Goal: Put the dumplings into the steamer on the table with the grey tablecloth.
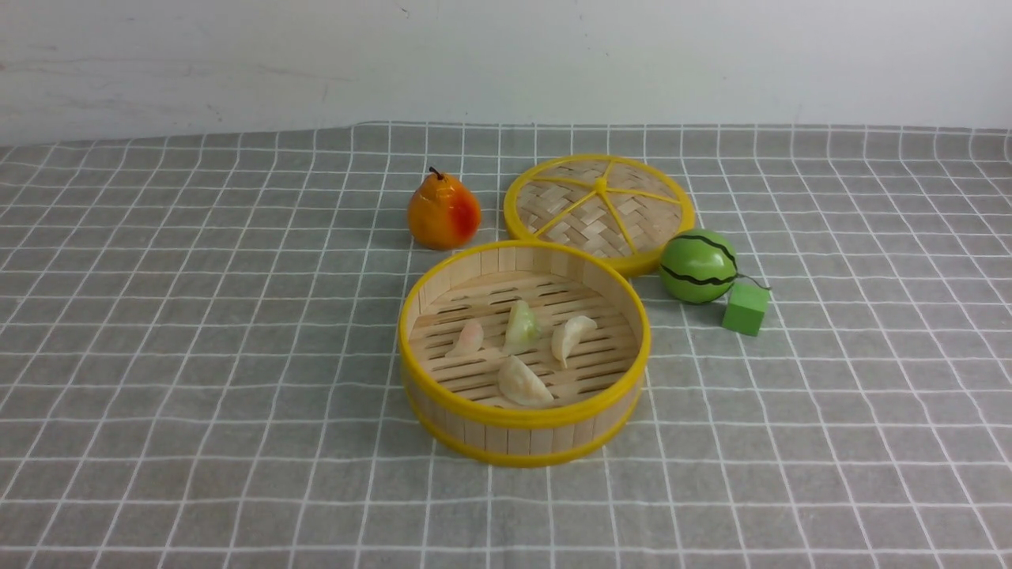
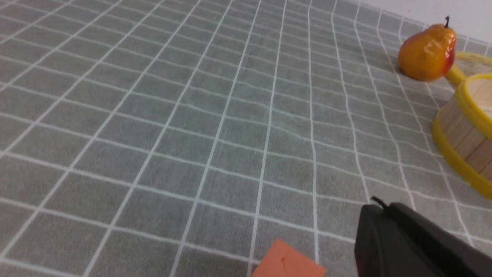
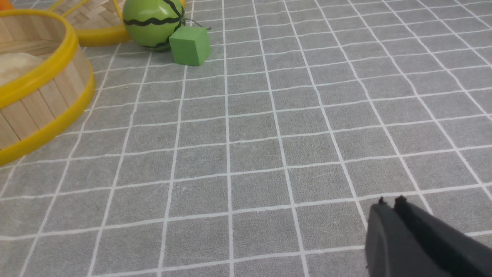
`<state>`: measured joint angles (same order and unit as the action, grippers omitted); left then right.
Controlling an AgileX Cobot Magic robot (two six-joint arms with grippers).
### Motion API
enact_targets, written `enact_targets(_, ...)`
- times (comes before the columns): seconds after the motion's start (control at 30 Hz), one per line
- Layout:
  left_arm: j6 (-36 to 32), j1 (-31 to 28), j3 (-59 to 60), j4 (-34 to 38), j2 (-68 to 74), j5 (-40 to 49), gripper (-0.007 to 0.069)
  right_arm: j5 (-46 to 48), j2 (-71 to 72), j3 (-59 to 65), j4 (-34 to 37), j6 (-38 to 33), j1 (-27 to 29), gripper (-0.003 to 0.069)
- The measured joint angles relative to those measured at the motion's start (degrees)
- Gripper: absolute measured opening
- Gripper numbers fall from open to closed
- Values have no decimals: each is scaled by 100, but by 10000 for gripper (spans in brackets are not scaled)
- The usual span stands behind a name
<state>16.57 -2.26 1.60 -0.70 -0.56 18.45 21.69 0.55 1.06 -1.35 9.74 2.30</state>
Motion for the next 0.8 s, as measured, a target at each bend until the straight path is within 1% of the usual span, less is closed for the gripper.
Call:
enact_targets(0.17, -12, -6, 16, 7, 0, 225, -14, 0, 0, 0, 0, 0, 0, 29)
enact_targets(0.8, -12, -6, 16, 7, 0, 229, -14, 0, 0, 0, 0, 5, 0, 49)
